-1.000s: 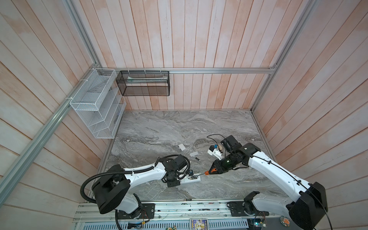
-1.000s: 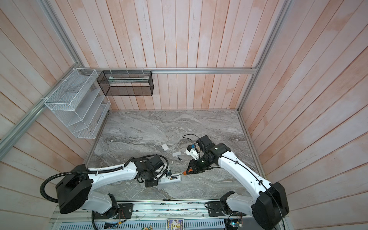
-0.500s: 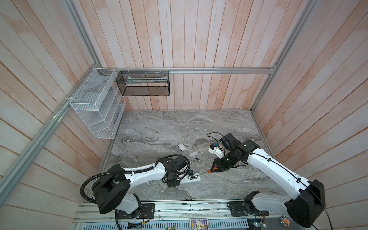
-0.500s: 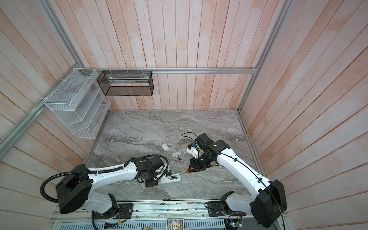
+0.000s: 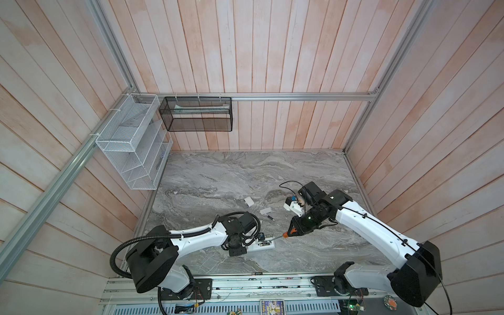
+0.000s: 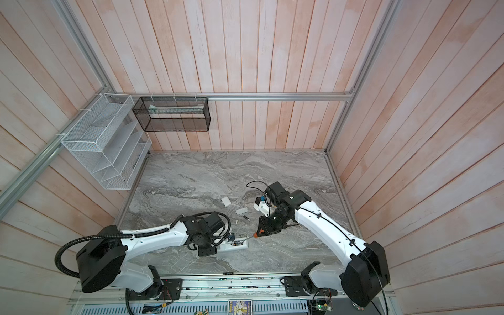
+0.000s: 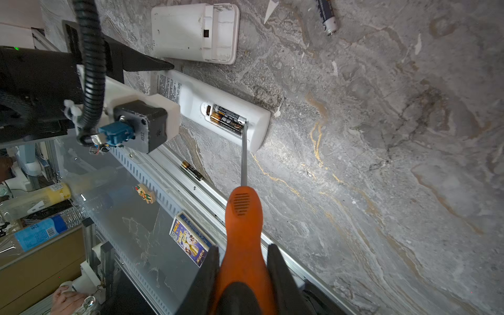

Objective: Unload the batteries from the remote control

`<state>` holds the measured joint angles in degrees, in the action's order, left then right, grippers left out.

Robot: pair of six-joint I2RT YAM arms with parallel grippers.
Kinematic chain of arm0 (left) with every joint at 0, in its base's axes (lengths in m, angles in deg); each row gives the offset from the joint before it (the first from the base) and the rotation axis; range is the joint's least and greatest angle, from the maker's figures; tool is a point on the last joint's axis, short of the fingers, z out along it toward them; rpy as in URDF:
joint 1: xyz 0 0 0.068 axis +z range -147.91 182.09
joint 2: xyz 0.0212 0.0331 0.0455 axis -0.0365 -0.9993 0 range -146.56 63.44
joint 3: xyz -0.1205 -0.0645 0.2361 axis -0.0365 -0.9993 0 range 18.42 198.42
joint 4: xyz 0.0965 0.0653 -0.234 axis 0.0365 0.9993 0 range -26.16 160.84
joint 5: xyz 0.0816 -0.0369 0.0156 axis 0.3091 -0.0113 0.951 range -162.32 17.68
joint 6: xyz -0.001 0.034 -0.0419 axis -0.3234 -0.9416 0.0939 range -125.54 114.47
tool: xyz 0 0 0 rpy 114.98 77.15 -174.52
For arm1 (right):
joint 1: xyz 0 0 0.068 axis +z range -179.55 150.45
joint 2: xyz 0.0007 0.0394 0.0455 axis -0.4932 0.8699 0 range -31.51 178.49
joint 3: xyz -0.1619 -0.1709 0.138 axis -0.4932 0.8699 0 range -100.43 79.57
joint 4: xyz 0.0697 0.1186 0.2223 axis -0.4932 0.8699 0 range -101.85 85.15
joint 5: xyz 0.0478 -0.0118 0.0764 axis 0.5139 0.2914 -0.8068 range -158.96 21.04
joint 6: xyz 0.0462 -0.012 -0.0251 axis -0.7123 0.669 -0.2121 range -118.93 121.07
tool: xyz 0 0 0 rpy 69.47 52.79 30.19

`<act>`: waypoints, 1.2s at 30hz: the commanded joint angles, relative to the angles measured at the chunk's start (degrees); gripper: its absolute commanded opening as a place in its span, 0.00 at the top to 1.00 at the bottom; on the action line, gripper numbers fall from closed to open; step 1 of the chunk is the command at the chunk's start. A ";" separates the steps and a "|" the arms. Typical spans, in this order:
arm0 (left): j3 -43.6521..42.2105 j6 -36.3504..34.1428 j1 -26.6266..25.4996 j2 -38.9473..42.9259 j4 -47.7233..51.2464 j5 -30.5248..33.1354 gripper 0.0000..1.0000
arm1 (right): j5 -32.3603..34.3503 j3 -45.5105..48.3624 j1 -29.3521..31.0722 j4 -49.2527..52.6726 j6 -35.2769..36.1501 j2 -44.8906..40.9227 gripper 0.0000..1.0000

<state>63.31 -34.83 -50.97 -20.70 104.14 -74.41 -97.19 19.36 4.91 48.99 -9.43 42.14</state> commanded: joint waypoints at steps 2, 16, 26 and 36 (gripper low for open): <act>-0.26 -0.67 -0.28 0.42 0.27 1.21 0.93 | 0.78 0.15 0.77 1.28 1.07 1.95 1.00; -0.05 -0.92 -0.37 0.20 0.46 1.82 0.94 | 0.95 -0.47 1.44 0.51 0.92 2.38 1.00; -0.30 -1.02 -0.34 0.20 0.25 1.56 0.94 | -6.24 1.39 1.57 -3.74 1.42 2.38 1.00; -0.43 -1.02 -0.32 -0.12 0.42 1.81 0.94 | -6.32 0.19 1.45 -3.58 0.97 1.26 1.00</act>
<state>63.31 -35.07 -51.23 -20.72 104.09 -73.55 -103.33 20.59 6.04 44.99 -8.80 44.04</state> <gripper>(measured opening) 0.501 0.260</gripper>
